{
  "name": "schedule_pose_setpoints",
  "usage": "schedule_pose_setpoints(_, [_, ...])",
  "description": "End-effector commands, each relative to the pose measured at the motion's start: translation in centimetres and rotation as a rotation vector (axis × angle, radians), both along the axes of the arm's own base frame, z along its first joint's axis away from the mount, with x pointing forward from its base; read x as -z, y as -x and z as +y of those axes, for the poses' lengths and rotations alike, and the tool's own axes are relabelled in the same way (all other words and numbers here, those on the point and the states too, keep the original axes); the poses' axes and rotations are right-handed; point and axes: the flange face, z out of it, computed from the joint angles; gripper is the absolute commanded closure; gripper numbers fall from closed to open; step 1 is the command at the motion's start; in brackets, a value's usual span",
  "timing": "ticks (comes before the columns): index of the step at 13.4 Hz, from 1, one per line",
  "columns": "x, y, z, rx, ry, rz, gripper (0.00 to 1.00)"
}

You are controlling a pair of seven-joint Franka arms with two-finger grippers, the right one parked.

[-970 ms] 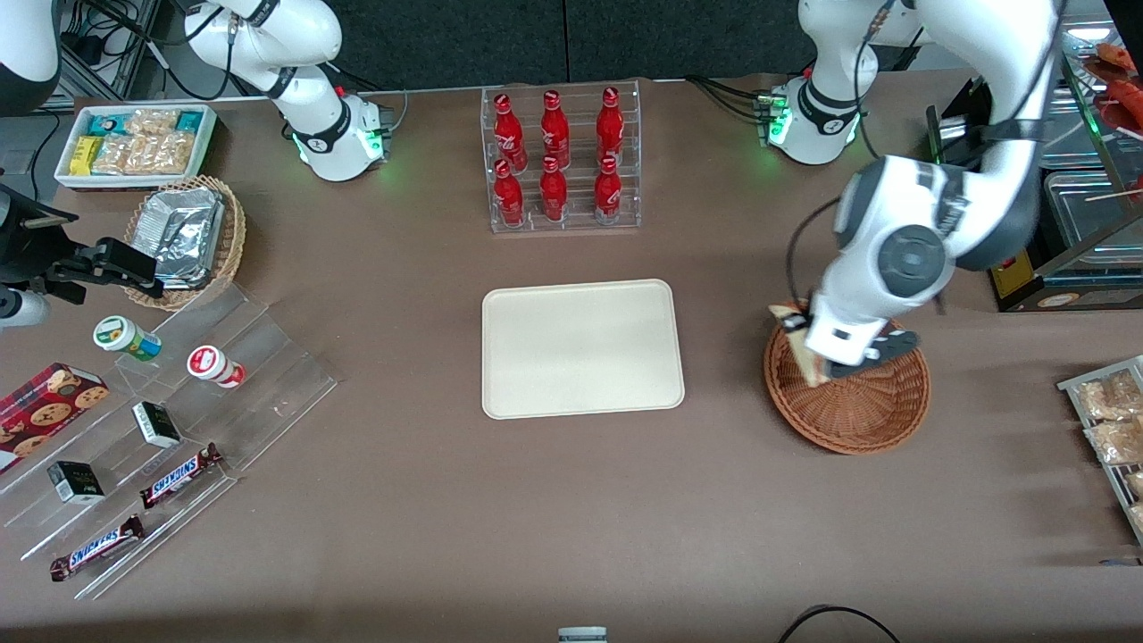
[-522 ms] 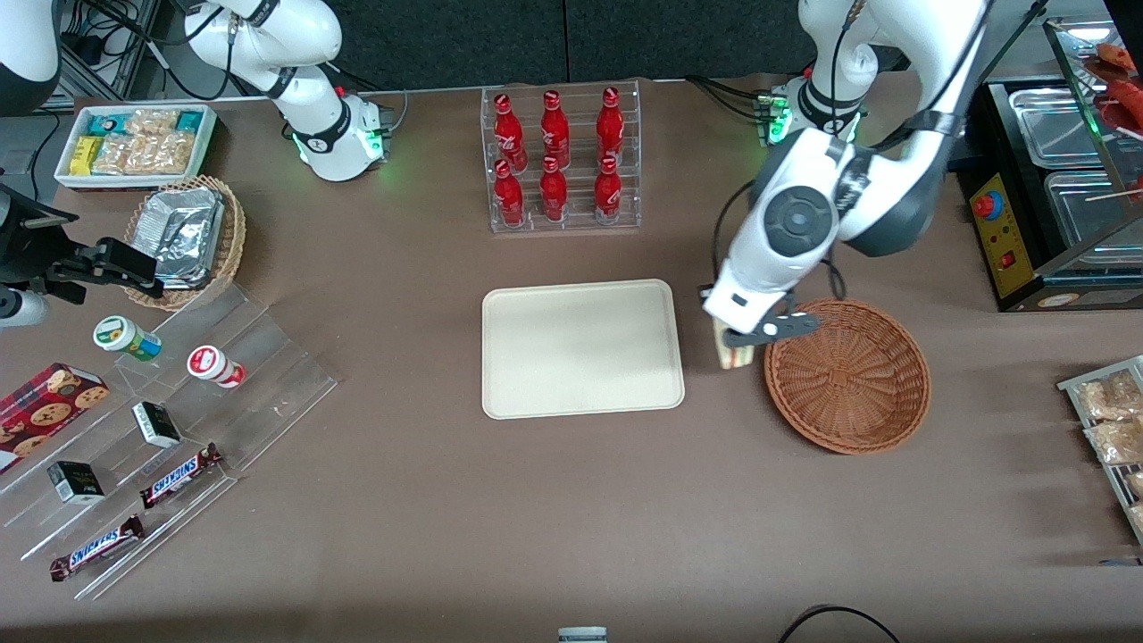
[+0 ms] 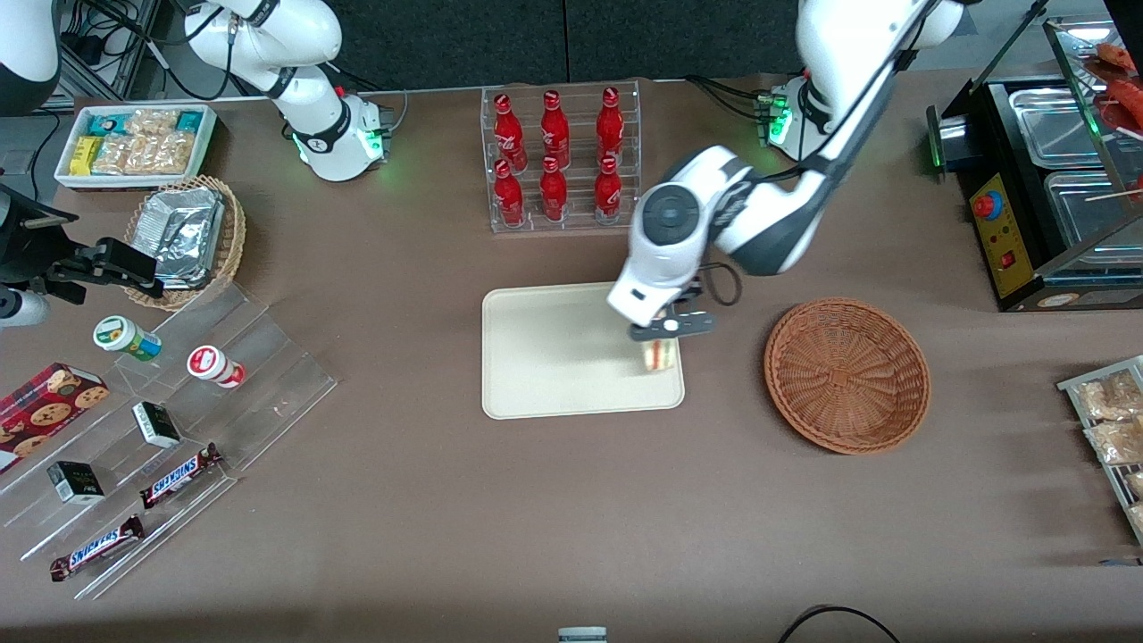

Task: Place sandwich from basket to tray
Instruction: 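Lift the sandwich and carry it with the left gripper over the tray, then lower the sandwich onto the tray and open the left gripper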

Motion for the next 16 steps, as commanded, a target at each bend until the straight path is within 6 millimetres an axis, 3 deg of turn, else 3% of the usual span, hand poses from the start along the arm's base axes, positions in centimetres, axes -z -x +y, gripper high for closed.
schedule_pose_setpoints(1, [1.1,-0.7,-4.1,0.013,0.015,-0.008,1.0])
schedule_pose_setpoints(3, [1.7,-0.5,-6.4,0.034,0.036,-0.006,1.0])
schedule_pose_setpoints(6, [3.0,-0.8,-8.3,0.052,0.051,-0.004,1.0])
schedule_pose_setpoints(12, [6.3,0.4,-10.1,0.107,0.001,-0.02,1.0])
schedule_pose_setpoints(16, [7.8,0.4,-10.0,0.104,-0.021,-0.021,1.0])
